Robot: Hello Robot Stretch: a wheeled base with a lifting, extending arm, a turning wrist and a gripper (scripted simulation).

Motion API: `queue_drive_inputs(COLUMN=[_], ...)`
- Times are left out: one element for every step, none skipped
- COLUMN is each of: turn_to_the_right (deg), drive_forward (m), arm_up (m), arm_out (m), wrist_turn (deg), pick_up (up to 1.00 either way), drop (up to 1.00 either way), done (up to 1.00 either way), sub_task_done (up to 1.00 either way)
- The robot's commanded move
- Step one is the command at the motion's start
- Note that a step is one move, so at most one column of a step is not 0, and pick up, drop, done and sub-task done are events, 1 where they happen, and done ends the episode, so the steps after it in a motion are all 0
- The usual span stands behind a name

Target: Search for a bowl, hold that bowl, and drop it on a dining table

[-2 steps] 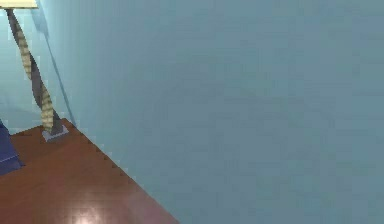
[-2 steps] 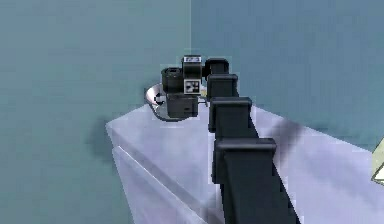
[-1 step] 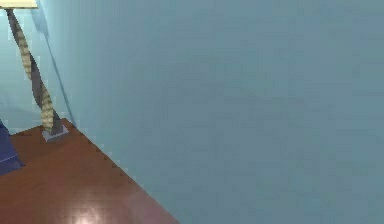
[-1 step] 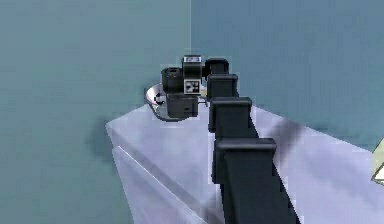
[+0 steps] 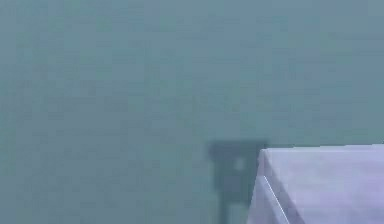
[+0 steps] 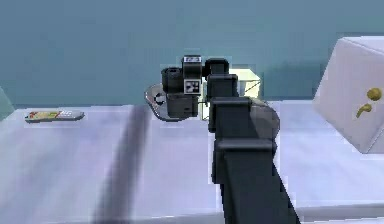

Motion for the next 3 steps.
queue_drive_inputs(turn_to_the_right=[-45.0, 45.0, -45.0], drive_forward=[0.00, 0.00, 0.00], arm_up=[0.00, 0.00, 0.00], arm_out=[0.00, 0.00, 0.00], wrist_turn=[0.0, 0.0, 0.0], pick_up=[0.00, 0.00, 0.00], drop=[0.00, 0.00, 0.00], done=[0.00, 0.00, 0.00], sub_task_done=[0.00, 0.00, 0.00])
